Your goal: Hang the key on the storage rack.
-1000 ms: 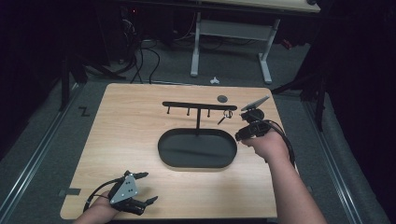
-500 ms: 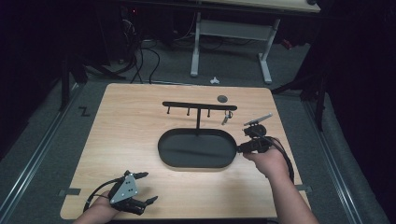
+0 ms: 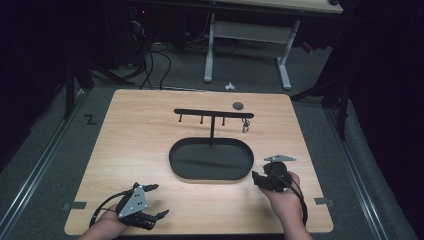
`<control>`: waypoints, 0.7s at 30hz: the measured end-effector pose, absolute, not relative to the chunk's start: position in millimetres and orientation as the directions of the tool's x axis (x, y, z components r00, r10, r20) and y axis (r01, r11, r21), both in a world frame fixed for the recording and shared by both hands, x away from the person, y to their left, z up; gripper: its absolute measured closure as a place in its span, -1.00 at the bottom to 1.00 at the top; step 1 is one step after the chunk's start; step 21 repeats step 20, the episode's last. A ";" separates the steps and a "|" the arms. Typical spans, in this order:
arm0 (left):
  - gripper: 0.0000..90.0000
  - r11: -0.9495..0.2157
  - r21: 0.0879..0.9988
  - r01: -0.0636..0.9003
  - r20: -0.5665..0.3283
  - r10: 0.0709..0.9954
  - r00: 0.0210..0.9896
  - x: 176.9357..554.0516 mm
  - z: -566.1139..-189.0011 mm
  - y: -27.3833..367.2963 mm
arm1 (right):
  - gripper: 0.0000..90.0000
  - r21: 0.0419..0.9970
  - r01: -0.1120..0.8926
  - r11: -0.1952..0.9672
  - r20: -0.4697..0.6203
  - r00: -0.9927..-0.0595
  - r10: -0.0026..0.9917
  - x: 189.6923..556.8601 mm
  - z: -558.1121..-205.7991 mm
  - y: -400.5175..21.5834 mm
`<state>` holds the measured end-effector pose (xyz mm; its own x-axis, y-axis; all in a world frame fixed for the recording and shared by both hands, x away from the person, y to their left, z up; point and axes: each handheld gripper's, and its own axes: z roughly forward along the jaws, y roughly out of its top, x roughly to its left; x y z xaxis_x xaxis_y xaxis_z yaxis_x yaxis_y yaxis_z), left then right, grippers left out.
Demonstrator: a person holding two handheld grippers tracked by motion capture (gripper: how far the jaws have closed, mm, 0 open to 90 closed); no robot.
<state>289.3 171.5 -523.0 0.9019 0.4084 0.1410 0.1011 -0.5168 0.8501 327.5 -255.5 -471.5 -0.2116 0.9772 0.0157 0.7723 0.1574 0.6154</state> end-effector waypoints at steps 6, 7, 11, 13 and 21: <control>-0.66 -0.517 0.850 0.105 0.139 0.411 0.901 289.7 -523.0 171.5 | 0.00 0.695 0.701 0.159 -0.006 -0.216 0.976 302.1 -501.6 -259.3; -0.66 -0.516 0.850 0.106 0.138 0.412 0.901 289.8 -523.0 171.5 | 0.00 0.704 0.693 0.156 -0.002 -0.218 0.976 298.1 -505.9 -259.3; -0.66 -0.516 0.850 0.108 0.138 0.415 0.899 289.9 -523.1 171.4 | -0.05 0.761 0.629 0.157 -0.022 -0.216 0.976 281.0 -519.7 -259.2; -0.66 -0.517 0.849 0.108 0.139 0.417 0.898 289.7 -523.2 170.9 | -0.05 0.767 0.624 0.149 0.001 -0.233 0.972 276.8 -520.0 -260.2; -0.66 -0.518 0.848 0.110 0.140 0.421 0.896 289.7 -523.4 170.5 | -0.11 0.791 0.593 0.151 -0.018 -0.224 0.974 271.8 -517.2 -265.7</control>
